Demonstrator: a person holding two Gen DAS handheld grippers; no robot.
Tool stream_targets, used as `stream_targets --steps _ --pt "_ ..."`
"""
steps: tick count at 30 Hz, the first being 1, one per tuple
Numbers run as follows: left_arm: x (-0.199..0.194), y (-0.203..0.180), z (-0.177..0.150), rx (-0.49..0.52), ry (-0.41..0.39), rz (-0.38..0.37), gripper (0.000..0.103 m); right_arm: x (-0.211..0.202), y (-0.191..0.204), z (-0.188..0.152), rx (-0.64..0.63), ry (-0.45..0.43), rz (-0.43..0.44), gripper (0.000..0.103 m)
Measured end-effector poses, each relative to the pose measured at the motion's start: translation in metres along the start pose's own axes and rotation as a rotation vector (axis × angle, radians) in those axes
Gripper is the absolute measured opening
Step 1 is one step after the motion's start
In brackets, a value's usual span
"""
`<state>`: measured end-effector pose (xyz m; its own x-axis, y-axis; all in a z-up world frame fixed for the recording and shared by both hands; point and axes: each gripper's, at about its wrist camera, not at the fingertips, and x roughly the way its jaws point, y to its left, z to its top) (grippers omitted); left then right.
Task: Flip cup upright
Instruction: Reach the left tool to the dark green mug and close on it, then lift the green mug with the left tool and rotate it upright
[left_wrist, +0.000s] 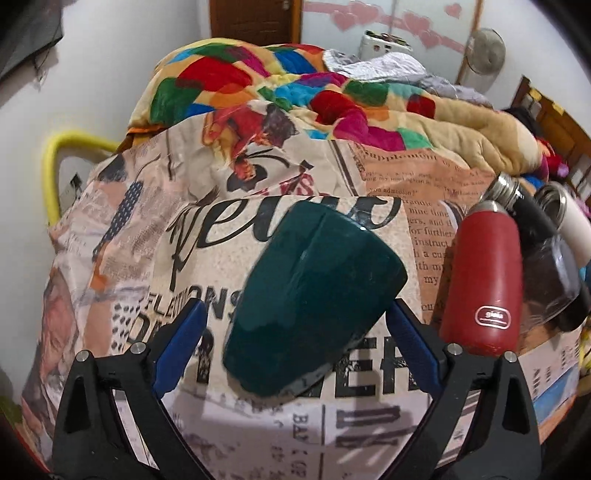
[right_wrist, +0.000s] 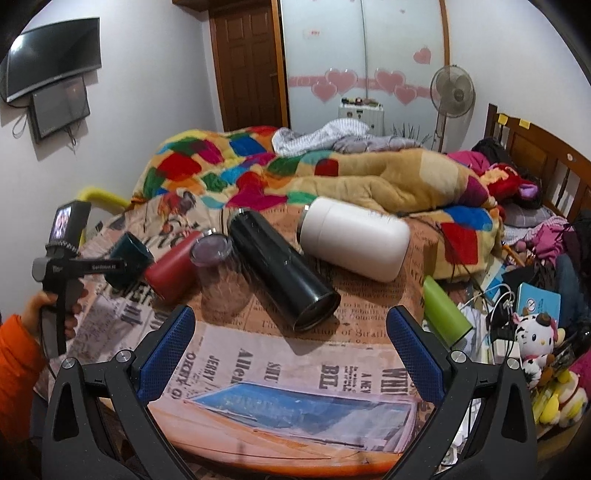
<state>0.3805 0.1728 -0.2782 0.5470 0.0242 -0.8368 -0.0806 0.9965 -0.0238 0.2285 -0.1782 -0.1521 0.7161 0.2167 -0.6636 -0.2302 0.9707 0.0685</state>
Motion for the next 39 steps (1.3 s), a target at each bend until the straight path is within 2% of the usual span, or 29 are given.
stream_targets --steps 2,4,8,20,24,30,33,39 --pt "0.006 -0.006 0.0 0.038 0.002 0.016 0.095 0.006 0.0 -0.001 -0.003 0.012 -0.006 0.103" --pt "0.014 -0.01 0.0 0.069 0.014 0.021 0.089 0.011 -0.001 -0.004 0.003 0.026 -0.005 0.103" --pt "0.024 -0.014 -0.001 0.117 0.009 0.078 0.082 0.019 -0.006 -0.008 0.018 0.051 -0.012 0.103" --pt "0.008 -0.012 -0.016 0.078 -0.005 0.026 0.069 0.019 -0.007 -0.013 0.013 0.058 -0.017 0.103" --pt "-0.001 -0.01 -0.026 0.041 0.006 0.009 0.069 0.011 -0.004 -0.012 -0.003 0.045 -0.02 0.103" --pt "-0.005 -0.008 -0.04 0.036 0.048 -0.028 0.068 0.0 -0.001 -0.011 -0.022 0.023 -0.026 0.103" --pt "-0.005 -0.007 -0.039 0.032 0.05 -0.039 0.068 0.0 0.002 -0.01 -0.033 0.024 -0.027 0.103" --pt "-0.002 -0.009 -0.027 0.083 0.028 -0.009 0.07 -0.005 0.009 -0.007 -0.057 0.002 -0.025 0.103"
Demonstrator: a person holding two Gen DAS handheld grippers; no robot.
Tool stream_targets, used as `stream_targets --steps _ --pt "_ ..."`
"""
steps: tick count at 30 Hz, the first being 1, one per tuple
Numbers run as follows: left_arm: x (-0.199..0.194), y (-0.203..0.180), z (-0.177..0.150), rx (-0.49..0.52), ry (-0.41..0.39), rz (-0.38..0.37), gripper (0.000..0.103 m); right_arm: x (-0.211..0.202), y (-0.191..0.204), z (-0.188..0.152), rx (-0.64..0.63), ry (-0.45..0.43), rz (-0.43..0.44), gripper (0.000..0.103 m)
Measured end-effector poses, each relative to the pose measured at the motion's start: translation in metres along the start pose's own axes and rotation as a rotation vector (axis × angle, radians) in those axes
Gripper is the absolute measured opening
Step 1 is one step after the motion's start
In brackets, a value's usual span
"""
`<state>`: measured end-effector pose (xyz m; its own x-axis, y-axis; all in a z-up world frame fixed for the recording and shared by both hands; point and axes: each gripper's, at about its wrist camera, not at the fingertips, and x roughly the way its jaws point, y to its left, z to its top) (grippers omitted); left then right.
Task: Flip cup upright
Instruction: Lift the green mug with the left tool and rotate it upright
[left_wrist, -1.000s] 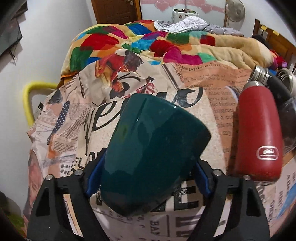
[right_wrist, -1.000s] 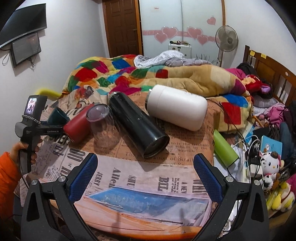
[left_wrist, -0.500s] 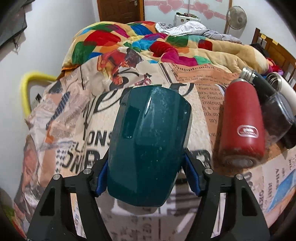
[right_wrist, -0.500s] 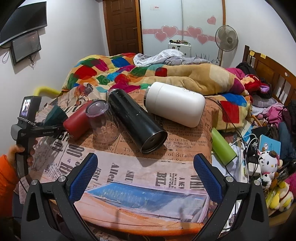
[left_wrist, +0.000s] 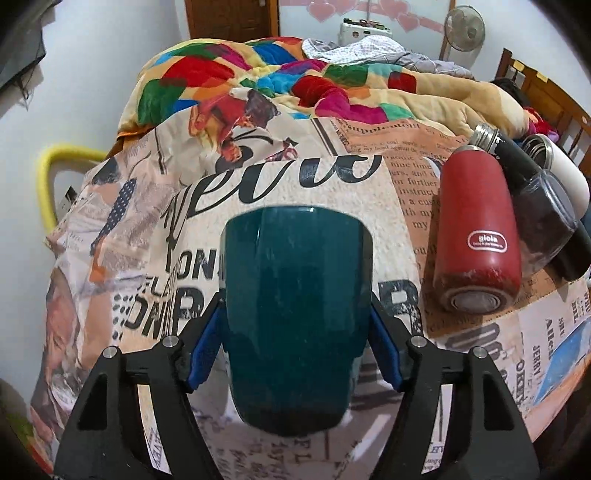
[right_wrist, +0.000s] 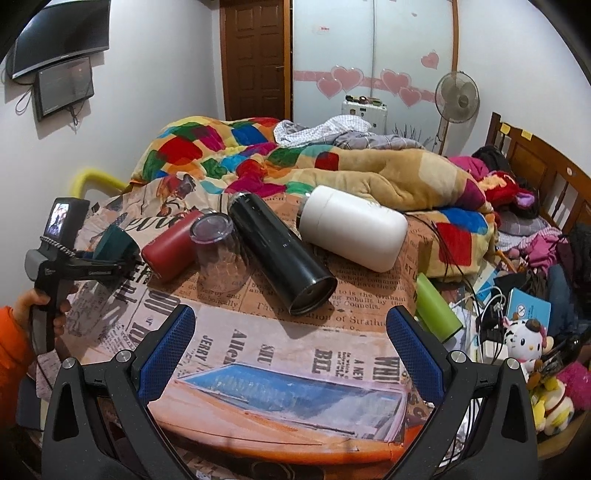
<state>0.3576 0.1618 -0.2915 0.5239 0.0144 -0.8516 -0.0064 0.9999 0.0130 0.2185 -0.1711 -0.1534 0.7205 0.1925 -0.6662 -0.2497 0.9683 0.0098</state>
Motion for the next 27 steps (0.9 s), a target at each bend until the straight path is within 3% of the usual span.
stream_targets --steps 9,15,27 --pt "0.013 -0.002 0.003 0.034 -0.001 0.012 0.071 -0.006 0.008 0.004 -0.023 -0.019 -0.005 0.103" --pt "0.007 -0.003 -0.004 0.003 -0.034 0.028 0.07 -0.018 0.009 0.002 -0.033 -0.035 -0.02 0.103" --pt "-0.093 -0.029 -0.018 0.04 -0.167 0.02 0.07 -0.036 0.016 0.0 -0.06 -0.083 0.022 0.103"
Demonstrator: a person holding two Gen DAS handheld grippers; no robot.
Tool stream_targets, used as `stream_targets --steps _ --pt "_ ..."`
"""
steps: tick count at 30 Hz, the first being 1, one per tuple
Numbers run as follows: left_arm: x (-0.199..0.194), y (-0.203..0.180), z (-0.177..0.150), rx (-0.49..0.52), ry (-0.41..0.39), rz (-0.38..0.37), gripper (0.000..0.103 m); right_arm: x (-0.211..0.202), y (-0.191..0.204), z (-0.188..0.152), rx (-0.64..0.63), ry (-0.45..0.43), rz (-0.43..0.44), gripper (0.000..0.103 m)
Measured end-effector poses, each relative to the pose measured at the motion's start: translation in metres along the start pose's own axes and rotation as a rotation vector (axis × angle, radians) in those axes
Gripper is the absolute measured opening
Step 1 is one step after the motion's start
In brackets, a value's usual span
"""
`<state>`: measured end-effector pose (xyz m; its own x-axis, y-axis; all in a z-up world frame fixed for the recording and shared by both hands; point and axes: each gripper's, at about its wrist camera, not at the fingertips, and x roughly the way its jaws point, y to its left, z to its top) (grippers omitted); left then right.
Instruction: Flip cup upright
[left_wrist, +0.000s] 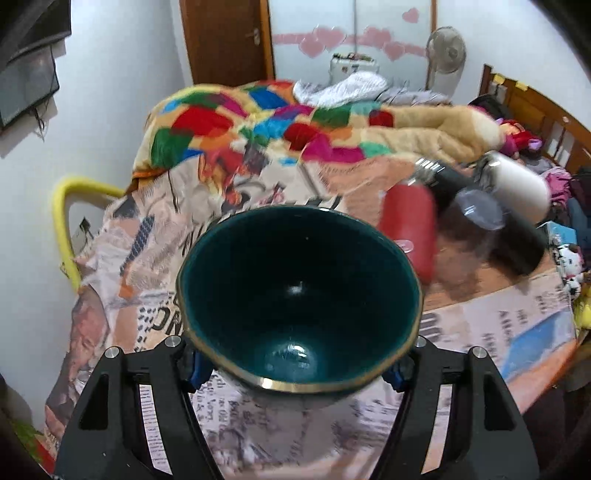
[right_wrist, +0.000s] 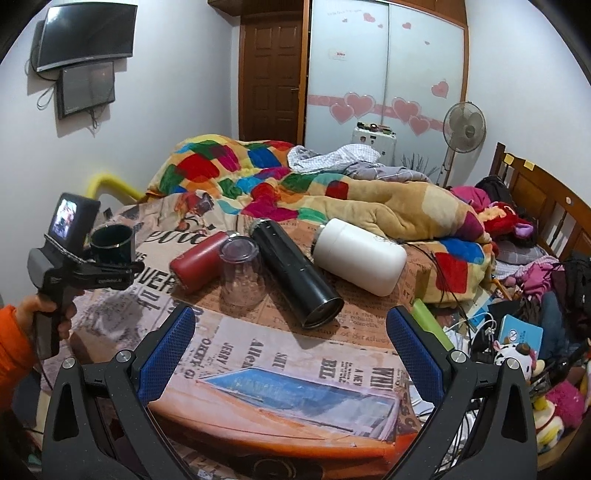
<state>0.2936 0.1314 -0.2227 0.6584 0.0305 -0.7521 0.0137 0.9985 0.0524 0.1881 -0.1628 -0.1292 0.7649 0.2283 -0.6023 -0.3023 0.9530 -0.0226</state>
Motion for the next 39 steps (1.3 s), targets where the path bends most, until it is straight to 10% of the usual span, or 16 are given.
stream_targets --steps 17,39 --pt "-0.057 -0.117 0.0 0.131 0.003 -0.171 0.07 -0.015 -0.033 -0.014 0.051 -0.02 -0.016 0.103" --pt "0.029 -0.195 -0.03 0.19 0.228 -0.301 0.07 0.036 -0.076 -0.041 0.12 0.111 -0.03 0.103"
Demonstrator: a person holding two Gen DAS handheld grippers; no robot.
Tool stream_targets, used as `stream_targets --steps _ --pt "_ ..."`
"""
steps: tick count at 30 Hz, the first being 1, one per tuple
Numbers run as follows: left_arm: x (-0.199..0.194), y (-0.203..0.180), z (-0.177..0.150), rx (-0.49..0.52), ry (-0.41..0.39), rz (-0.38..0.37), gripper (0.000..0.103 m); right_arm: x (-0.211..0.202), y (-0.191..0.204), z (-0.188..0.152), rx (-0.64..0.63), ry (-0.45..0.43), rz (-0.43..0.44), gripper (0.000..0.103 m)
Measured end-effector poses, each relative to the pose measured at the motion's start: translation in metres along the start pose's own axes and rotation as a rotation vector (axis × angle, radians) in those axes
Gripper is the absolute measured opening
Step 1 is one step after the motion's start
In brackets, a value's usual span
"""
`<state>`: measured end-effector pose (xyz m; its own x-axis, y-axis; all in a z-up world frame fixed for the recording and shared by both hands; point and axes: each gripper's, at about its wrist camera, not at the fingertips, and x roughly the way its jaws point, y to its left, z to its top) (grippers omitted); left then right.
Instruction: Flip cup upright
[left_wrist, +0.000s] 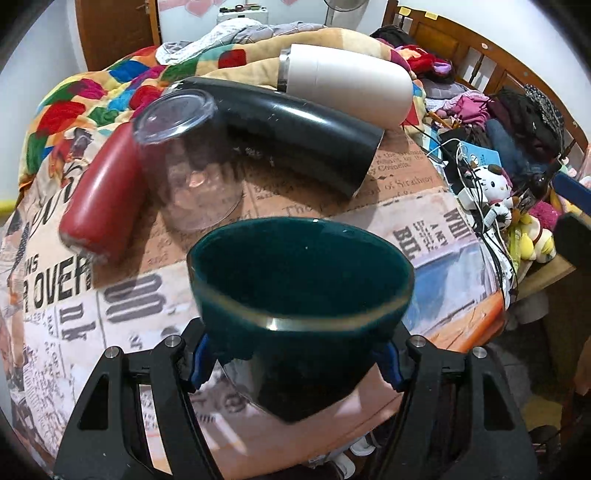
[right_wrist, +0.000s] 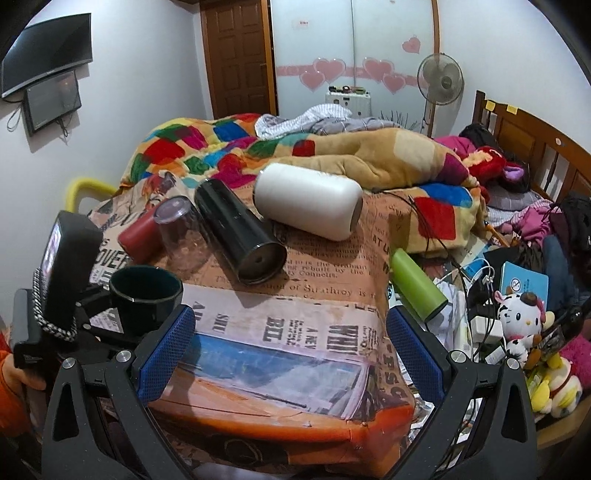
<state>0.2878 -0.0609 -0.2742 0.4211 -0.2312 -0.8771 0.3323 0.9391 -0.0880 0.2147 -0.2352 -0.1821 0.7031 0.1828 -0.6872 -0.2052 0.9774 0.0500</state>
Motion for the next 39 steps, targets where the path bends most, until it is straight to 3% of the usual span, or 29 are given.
stream_targets --steps 9,18,22,29,37,39 --pt "0.024 -0.004 0.01 -0.003 0.05 0.015 0.07 0.006 -0.006 0.0 0.004 0.016 -0.011 0.103" --pt "0.009 -0.01 0.006 0.023 0.026 0.033 0.071 0.003 0.002 0.003 -0.004 0.009 -0.009 0.103" --pt "-0.016 -0.004 0.0 0.01 -0.023 0.01 0.071 -0.005 0.007 0.007 -0.004 -0.004 -0.006 0.103" --pt "-0.073 0.026 -0.015 -0.071 -0.177 0.117 0.072 -0.001 0.023 0.013 0.002 0.018 0.062 0.103" --pt "-0.117 0.073 -0.04 -0.197 -0.303 0.19 0.072 0.051 0.054 0.006 0.058 0.18 0.21 0.102" --pt "-0.121 0.081 -0.046 -0.221 -0.317 0.2 0.072 0.071 0.06 0.0 0.082 0.243 0.235 0.098"
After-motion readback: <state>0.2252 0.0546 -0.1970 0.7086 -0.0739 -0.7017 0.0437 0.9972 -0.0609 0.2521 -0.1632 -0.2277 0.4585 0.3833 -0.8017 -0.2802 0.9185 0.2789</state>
